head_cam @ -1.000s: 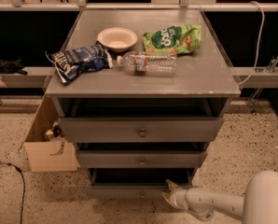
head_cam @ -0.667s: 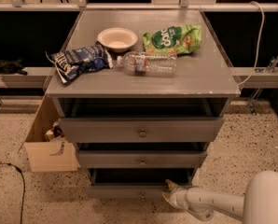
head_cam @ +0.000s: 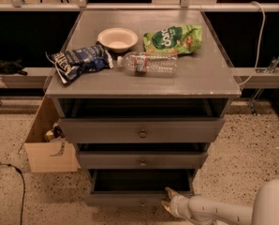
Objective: Open bottom drawer
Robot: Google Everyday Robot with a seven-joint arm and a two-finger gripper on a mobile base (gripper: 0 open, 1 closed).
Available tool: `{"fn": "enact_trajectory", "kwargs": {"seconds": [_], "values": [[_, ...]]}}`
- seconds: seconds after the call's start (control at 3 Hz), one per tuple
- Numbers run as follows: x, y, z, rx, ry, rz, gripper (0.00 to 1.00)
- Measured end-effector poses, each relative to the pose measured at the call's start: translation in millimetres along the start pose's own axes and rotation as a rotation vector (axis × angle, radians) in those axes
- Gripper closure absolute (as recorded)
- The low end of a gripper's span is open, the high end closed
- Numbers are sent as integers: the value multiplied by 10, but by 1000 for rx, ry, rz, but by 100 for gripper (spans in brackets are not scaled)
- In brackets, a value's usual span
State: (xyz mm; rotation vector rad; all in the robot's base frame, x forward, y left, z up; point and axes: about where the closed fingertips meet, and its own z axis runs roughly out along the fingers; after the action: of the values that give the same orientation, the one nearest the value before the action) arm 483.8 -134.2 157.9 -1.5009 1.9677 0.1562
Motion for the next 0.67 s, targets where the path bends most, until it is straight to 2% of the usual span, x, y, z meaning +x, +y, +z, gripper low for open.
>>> {"fn": "enact_trajectory", "kwargs": {"seconds": [0.67], "values": [[60,170,-94,-16,-3,5,100]]}}
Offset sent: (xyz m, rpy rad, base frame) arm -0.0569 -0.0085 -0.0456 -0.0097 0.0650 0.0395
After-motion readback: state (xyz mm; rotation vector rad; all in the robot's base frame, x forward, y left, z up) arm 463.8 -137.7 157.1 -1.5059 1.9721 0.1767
